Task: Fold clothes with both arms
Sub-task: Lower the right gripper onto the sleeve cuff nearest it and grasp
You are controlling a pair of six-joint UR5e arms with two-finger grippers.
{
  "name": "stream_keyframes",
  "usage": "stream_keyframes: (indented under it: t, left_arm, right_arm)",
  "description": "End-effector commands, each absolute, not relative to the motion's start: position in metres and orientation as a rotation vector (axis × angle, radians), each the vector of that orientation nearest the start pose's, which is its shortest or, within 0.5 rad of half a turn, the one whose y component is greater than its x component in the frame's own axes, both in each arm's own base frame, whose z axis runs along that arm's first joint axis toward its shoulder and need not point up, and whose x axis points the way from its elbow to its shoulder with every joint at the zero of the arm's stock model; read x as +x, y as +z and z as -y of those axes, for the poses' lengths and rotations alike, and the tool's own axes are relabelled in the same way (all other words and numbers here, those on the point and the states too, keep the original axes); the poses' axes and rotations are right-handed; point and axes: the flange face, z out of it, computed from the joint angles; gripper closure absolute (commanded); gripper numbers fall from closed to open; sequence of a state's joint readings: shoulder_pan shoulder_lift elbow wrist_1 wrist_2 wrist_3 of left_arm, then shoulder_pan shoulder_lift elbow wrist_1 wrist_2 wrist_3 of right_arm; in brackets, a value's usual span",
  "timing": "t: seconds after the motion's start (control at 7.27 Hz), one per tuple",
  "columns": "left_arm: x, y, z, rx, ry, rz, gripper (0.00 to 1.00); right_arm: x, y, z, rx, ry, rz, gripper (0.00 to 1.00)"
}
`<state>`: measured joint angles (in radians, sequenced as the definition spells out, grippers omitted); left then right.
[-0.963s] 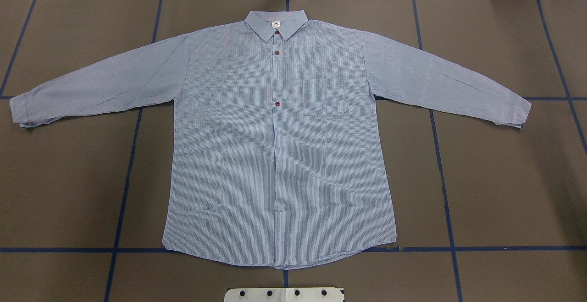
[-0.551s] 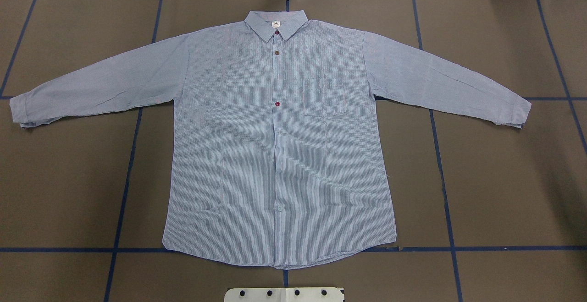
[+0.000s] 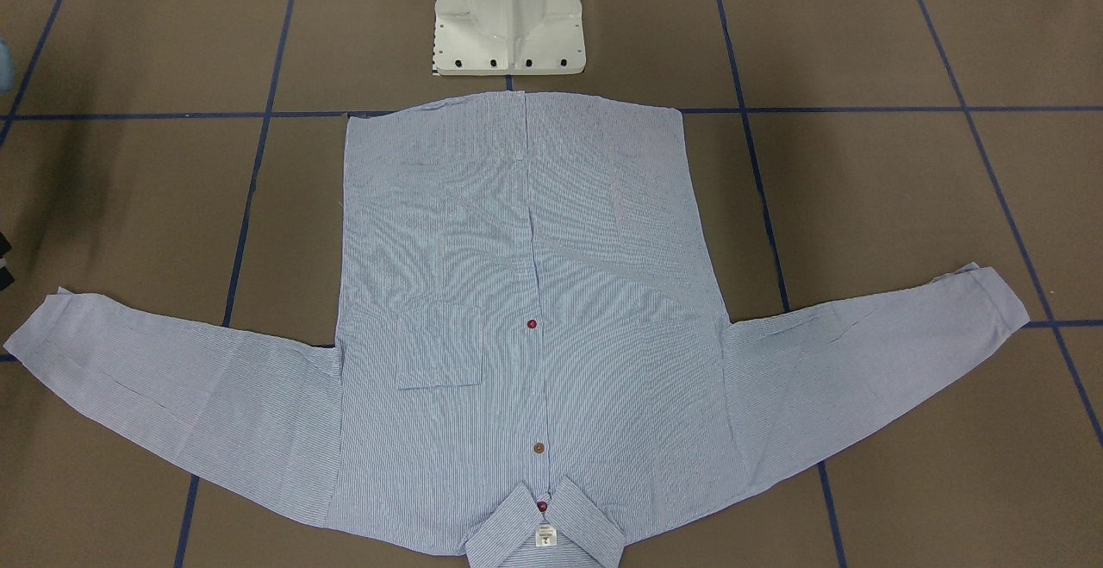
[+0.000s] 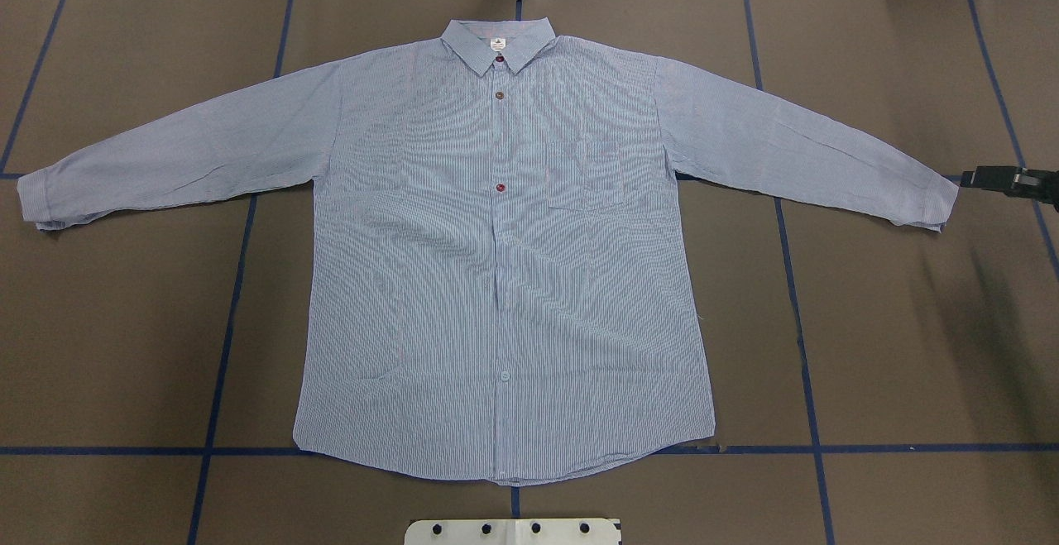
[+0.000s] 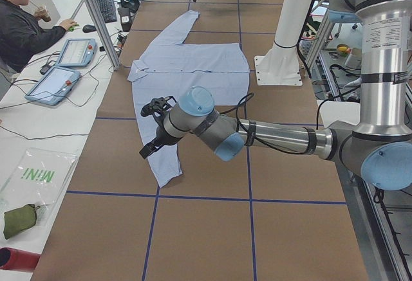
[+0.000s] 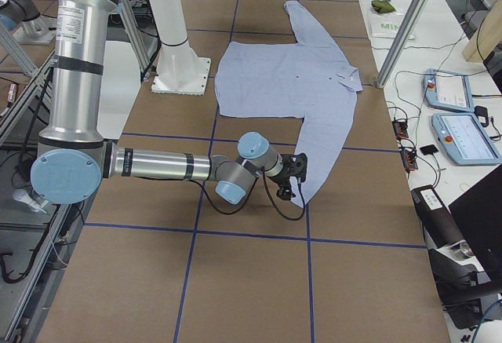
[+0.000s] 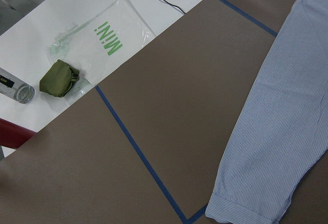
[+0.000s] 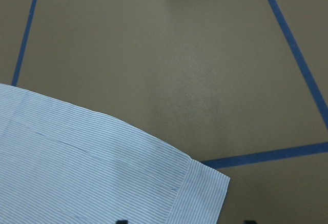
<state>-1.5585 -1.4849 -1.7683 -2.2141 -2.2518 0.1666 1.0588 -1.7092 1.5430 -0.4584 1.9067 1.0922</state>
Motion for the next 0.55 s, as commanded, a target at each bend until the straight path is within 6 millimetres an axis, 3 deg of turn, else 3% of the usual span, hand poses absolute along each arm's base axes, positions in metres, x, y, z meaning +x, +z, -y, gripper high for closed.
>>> stream_keyframes:
  t: [0.0, 0.41]
  left_arm:
    - [-0.065, 0.537, 0.477, 0.776, 0.423, -0.593, 0.0]
    - [-0.065, 0.548, 0.478, 0.785, 0.426, -0.591, 0.0]
  right_arm:
    - [-0.167, 0.626, 0.447, 0.457, 0.416, 0.875, 0.46]
    - [-0.184, 0.634, 0.444, 0.45, 0.448, 0.856, 0.51]
